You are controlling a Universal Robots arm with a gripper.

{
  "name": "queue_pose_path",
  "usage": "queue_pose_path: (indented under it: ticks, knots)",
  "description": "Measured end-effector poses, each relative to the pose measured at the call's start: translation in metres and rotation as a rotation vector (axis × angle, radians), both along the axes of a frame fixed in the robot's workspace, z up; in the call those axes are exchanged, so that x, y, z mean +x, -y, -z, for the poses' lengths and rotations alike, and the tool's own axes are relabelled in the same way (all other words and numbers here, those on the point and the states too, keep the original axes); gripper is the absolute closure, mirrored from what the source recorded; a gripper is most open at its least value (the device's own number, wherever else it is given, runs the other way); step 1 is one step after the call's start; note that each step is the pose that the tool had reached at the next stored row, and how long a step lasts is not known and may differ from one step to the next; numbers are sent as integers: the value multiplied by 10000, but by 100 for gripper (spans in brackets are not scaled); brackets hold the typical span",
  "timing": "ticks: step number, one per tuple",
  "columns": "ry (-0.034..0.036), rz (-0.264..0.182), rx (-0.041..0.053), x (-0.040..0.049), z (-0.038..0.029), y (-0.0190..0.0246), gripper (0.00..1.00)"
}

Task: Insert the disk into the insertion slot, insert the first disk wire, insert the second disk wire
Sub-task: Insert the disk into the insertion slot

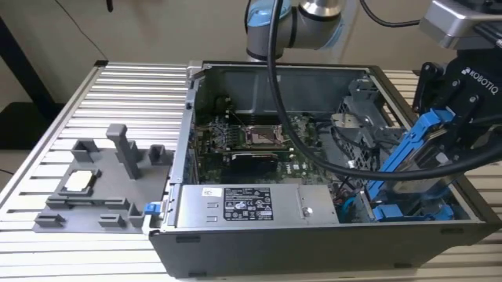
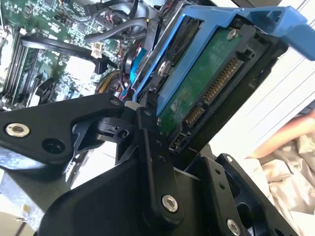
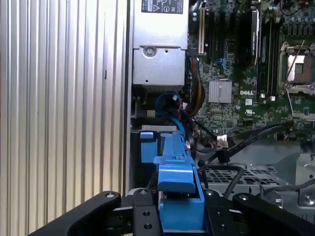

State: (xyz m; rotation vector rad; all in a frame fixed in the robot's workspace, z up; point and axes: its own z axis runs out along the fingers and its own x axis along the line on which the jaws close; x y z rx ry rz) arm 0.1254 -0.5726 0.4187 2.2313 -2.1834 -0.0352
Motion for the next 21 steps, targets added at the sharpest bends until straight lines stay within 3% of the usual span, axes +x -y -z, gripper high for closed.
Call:
queue_pose_path:
  ticks: [8,21]
  knots:
    - [0,-1,18,15,55,0,67]
    - [-1,0,19,22,282,0,67]
